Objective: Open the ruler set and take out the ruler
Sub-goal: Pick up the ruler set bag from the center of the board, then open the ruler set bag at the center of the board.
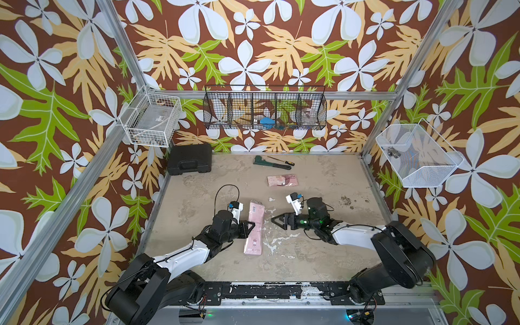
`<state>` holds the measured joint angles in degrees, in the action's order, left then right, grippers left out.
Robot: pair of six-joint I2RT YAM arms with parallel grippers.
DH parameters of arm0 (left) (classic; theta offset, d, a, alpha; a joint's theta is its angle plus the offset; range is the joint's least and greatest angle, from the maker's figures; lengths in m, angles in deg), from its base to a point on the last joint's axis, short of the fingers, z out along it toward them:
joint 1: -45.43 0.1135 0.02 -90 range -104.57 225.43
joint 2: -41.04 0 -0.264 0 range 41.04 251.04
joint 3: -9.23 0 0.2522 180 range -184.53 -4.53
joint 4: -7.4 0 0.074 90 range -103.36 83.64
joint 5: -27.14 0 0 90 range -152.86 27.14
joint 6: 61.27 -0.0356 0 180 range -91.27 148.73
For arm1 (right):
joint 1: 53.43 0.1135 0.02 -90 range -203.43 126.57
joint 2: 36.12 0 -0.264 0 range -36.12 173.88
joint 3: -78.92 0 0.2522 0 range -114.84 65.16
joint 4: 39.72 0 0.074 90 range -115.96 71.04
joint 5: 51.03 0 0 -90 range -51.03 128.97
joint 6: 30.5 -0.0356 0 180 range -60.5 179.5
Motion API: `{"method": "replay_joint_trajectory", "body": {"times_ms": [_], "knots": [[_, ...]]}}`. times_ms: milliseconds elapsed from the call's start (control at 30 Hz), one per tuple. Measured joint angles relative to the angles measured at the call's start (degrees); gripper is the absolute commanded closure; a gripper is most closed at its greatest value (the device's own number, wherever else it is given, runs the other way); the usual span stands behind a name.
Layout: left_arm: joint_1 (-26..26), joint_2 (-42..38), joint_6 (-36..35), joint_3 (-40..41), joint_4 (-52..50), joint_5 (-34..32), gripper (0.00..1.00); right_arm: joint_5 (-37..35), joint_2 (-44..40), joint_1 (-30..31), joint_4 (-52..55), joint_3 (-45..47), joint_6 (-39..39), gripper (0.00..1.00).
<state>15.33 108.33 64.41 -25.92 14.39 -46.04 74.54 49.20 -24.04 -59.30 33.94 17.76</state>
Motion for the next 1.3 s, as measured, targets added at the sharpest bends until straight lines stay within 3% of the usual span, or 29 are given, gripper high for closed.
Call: {"method": "replay_joint_trajectory", "body": {"times_ms": [67, 133, 267, 500, 667, 900, 1300], "knots": [[0.09, -0.09, -0.52, -3.23, -0.76, -1.42, 1.0, -0.81, 0.02, -2.8, -0.7, -0.48, -1.11, 0.37], [0.11, 0.04, -1.33, -6.36, -2.1, -2.03, 1.0, -1.86, 0.26, -1.77, 4.96, -4.15, 0.9, 0.38], [0.09, 1.55, -1.99, -11.76, -5.84, -5.07, 1.0, -10.25, -2.62, 7.21, 12.61, -11.23, 8.68, 0.36], [0.04, 3.45, -2.56, -13.53, -9.97, -7.78, 1.0, -25.18, -0.59, 16.35, 20.35, -16.65, 15.1, 0.42], [-0.07, 3.13, -2.69, -13.46, -10.14, -8.04, 1.0, -30.88, 5.25, 17.35, 22.77, -21.59, 16.28, 0.45], [-0.35, 2.99, -2.75, -12.15, -9.75, -8.9, 1.0, -32.59, 11.06, 19.47, 25.38, -25.57, 17.77, 0.52], [-0.87, 3.02, -2.78, -12.02, -8.96, -10.73, 1.0, -34.4, 15.76, 20.48, 27.02, -28.15, 17.94, 0.92]]}}
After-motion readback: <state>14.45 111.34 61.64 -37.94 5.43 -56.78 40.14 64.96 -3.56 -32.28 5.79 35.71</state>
